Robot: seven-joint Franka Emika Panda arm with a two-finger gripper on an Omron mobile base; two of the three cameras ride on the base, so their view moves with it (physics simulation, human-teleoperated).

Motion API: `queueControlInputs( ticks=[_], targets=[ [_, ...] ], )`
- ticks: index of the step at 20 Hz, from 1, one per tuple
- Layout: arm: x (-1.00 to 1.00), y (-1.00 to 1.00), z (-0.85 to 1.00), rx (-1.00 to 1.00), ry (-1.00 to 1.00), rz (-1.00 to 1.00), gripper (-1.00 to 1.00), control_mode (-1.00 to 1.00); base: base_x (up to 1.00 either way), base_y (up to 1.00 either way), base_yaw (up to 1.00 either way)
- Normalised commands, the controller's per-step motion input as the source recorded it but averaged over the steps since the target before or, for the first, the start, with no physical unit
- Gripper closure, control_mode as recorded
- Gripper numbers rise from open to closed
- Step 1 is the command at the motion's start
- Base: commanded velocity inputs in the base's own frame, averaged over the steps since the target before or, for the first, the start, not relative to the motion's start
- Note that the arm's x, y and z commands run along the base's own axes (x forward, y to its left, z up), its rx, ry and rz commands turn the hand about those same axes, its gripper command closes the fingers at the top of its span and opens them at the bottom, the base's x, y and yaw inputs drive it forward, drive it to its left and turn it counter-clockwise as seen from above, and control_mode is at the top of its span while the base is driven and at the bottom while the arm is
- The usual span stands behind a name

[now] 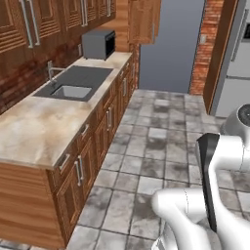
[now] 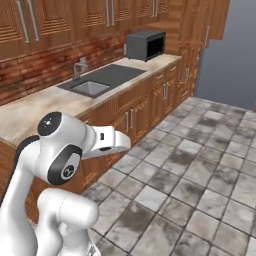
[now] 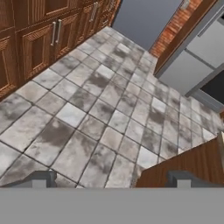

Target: Retrieve the tupperware and aluminum foil from the cabinet and place them on the dining counter near the plate with garlics to prepare for storing leftovers.

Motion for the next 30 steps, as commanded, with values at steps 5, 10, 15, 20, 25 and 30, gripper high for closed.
queueControlInputs(
  ticks=[5,10,15,20,25,30],
  targets=[
    [0.0,0.0,0.0,0.0,0.0,0.0,-1.0,1.0,1.0,-0.58,0.0],
    [0.0,0.0,0.0,0.0,0.0,0.0,-1.0,1.0,1.0,-0.62,0.0],
    [0.0,0.0,0.0,0.0,0.0,0.0,-1.0,1.0,1.0,-0.51,0.0],
    [0.0,0.0,0.0,0.0,0.0,0.0,-1.0,1.0,1.0,-0.41,-0.04],
    [0.0,0.0,0.0,0.0,0.0,0.0,-1.0,1.0,1.0,-0.32,-0.18],
    [0.0,0.0,0.0,0.0,0.0,0.0,-1.0,1.0,1.0,-0.11,-0.29]
  ],
)
